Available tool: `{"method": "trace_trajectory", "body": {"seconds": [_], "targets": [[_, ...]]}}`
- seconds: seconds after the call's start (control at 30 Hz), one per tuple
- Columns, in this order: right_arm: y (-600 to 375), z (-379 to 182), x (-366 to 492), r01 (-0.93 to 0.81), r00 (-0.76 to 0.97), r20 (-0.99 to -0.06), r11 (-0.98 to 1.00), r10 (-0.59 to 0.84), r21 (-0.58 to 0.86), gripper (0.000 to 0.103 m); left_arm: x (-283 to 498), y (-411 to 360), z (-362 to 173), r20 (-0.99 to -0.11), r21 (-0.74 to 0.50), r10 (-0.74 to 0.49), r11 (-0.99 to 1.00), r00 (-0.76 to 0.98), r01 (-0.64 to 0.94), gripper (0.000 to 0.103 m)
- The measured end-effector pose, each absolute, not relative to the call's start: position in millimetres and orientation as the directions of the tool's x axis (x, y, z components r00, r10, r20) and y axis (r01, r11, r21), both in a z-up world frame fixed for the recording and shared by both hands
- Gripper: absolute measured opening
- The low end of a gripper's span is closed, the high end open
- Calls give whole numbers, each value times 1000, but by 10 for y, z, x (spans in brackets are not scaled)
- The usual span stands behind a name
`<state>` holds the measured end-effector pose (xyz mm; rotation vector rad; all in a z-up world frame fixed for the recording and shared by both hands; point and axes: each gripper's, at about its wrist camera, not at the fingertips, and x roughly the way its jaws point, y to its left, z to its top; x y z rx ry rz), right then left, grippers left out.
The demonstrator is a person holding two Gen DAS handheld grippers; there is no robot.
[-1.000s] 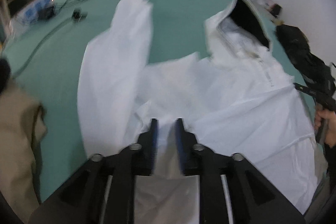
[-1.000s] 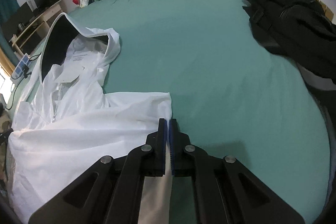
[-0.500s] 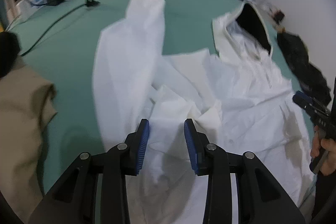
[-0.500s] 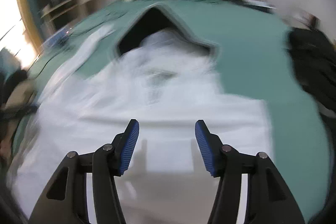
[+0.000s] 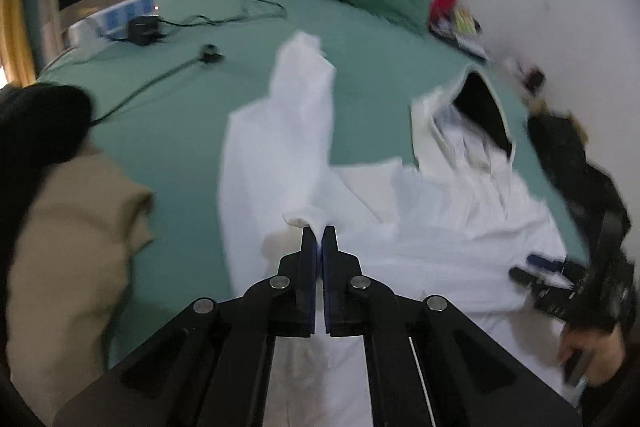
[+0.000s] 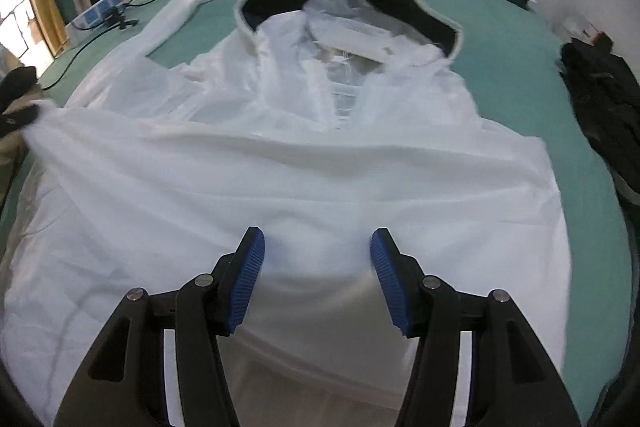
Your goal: Fold large clothes
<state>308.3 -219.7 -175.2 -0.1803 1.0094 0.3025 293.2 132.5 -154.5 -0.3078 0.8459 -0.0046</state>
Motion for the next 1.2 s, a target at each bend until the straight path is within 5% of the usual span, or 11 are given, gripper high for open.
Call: {"method": "trace_trajectory", "body": {"seconds": [0.17,0.23,0.3,0.67,0.8,1.13,1.17,1.2], "targets": [[-2207,-1715,3115,-297,496,-857,955,143,-13,56,2982,1340,-1800,-827,-302,-187,943,530,-140,11],[-2175,-1633,3125,-283,515,-848,959,126,-30,56,2963,1380,-1823,-823,-341,-220,929,523,-145,35],[-2092,-1490,3181,-285,546,-827,958,132,-35,56,2937,1445,-1741,-805,-332,-196,931,561,-151,45],[-931,-1216,4173,-448,513,-776,886,367,123,56,3000,2182,-1393,-748,-272,-62,936,660,-221,53],[-415,-1322,4580,-472,527,-766,876,369,97,56,3048,2338,-1383,-757,-176,30,952,652,-249,54],[528,-1618,5366,-501,468,-793,856,390,126,56,3115,2333,-1428,-754,-124,26,976,656,-181,54],[573,-1656,5422,-493,450,-805,859,387,137,56,3117,2334,-1429,-749,-126,24,976,662,-178,54],[597,-1684,5455,-488,435,-812,860,390,151,42,3119,2340,-1434,-751,-126,26,975,660,-182,54]]}}
